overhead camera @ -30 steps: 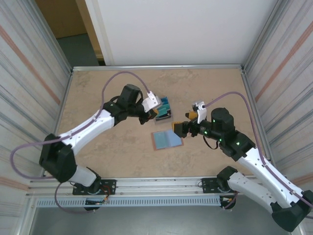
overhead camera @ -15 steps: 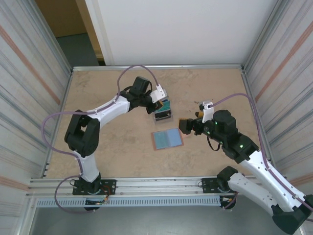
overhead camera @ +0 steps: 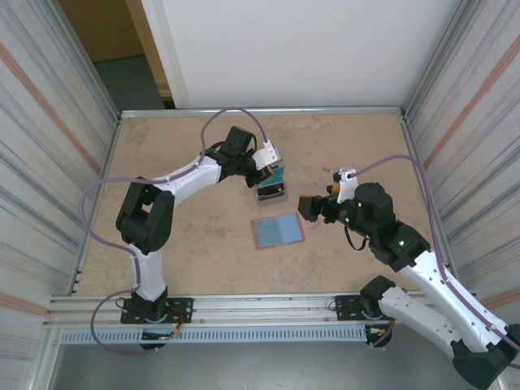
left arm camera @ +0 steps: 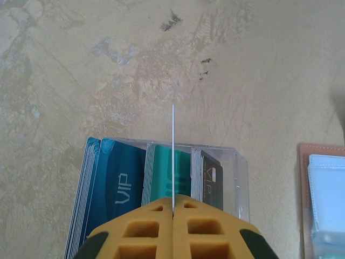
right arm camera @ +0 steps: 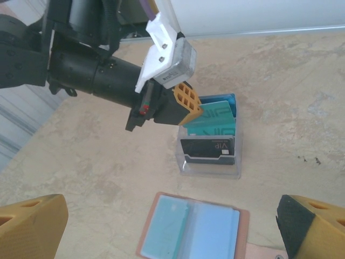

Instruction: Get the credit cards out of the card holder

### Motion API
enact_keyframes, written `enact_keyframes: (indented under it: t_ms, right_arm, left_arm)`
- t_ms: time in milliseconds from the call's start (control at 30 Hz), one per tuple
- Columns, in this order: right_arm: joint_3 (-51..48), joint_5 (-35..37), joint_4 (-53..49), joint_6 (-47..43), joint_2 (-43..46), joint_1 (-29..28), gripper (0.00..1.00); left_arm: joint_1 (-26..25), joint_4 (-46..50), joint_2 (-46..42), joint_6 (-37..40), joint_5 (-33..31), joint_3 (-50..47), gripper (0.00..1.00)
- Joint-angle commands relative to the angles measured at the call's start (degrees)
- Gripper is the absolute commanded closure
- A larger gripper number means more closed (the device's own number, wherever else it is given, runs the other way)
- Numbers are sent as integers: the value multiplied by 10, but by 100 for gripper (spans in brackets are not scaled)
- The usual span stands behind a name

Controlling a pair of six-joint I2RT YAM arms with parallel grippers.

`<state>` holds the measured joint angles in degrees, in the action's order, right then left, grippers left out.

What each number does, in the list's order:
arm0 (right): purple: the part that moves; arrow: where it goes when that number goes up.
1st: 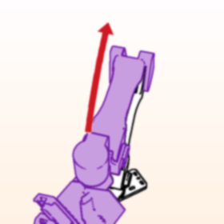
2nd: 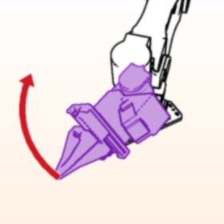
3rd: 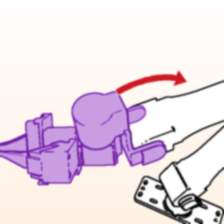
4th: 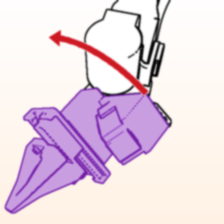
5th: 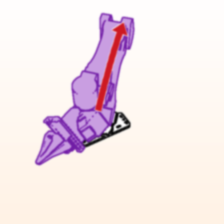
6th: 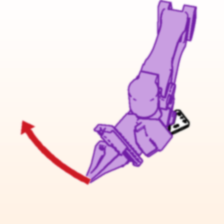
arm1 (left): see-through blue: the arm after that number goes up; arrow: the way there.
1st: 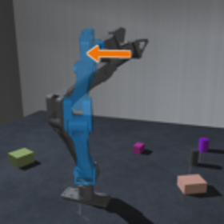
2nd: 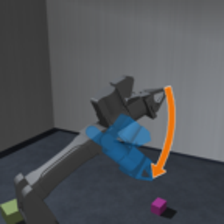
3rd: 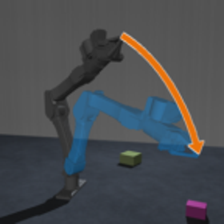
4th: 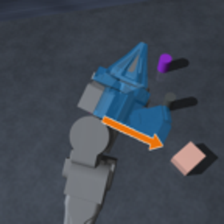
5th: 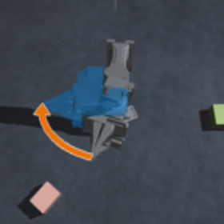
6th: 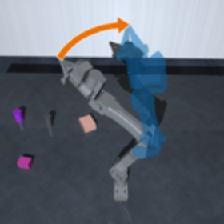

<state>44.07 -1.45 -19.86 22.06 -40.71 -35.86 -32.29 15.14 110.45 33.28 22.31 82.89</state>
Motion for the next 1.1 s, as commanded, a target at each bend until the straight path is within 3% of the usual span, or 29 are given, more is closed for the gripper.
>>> enact_keyframes:
  t_ms: [0,1067]
  right_arm:
    - [11,7,-8,11,11,5,1]
    - [-2,3,3,31,22,13,1]
  left_arm:
    - [5,12,17,12,-6,19,100]
    - [10,43,49,27,-32,26,99]
